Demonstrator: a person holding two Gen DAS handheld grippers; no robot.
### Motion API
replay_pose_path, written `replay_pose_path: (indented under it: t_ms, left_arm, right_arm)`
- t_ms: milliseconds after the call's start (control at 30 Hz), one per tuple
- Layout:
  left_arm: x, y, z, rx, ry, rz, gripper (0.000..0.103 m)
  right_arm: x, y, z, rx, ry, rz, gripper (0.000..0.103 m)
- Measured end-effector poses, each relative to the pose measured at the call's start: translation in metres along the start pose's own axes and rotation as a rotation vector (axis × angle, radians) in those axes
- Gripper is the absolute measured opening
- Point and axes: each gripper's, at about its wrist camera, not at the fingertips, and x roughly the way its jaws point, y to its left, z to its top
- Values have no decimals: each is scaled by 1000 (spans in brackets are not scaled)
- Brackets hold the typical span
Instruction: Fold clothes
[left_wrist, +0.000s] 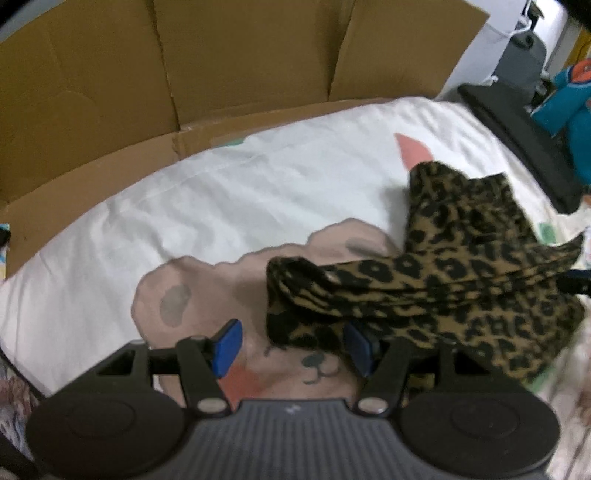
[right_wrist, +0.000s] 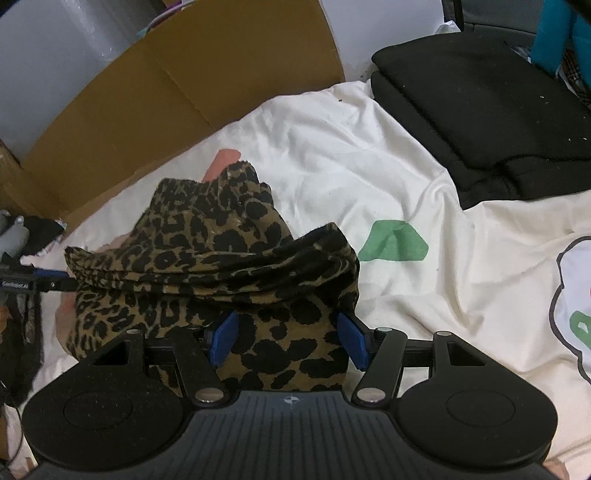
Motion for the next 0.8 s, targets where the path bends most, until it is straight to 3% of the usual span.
replay_pose_path:
  t_ms: [167,800]
  left_arm:
    - [12,0,8,29,-23,11,64]
    - [41,3,32,-24,-79,-45,65]
  right_arm:
    - [6,-2,7,-6,-11,-12,66]
    - [33,-23,33,12,-45,-14,66]
